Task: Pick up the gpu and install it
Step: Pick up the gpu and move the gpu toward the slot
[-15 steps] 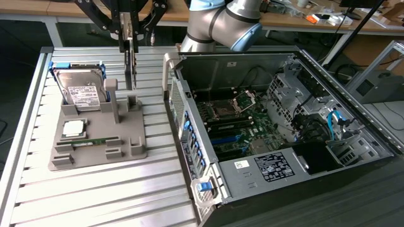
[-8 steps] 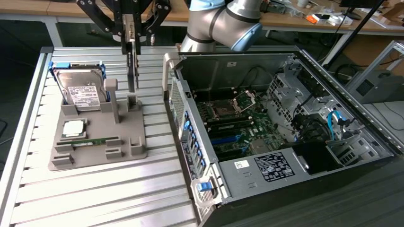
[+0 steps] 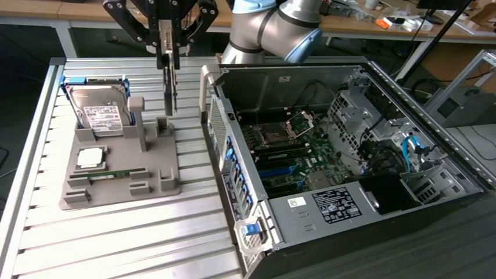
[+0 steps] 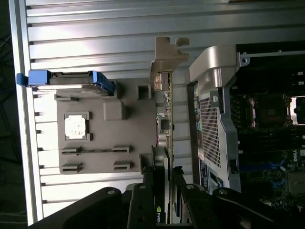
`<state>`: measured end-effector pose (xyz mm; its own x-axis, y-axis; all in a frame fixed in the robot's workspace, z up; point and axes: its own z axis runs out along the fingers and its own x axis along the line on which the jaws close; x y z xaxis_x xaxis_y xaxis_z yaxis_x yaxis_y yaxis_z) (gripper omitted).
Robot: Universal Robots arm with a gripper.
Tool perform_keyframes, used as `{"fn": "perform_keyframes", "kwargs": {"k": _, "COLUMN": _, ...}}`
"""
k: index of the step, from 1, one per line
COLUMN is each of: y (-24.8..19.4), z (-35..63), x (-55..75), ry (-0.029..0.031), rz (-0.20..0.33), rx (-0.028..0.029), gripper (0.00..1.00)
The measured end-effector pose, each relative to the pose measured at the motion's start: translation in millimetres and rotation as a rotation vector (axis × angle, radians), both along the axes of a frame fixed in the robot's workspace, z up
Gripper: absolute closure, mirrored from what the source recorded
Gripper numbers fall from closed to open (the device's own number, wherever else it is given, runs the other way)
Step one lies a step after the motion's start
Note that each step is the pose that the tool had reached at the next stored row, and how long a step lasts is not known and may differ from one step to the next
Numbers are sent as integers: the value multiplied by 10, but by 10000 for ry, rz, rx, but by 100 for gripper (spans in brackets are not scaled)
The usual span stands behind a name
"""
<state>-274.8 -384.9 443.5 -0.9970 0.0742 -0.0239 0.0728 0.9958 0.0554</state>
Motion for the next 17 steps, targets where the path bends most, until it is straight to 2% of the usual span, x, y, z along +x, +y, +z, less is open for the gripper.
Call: {"fn": "perform_keyframes", "kwargs": {"k": 17, "y": -69, "z": -5, "x": 258, "ry": 1, "rz": -1, "rx": -23, "gripper": 73}}
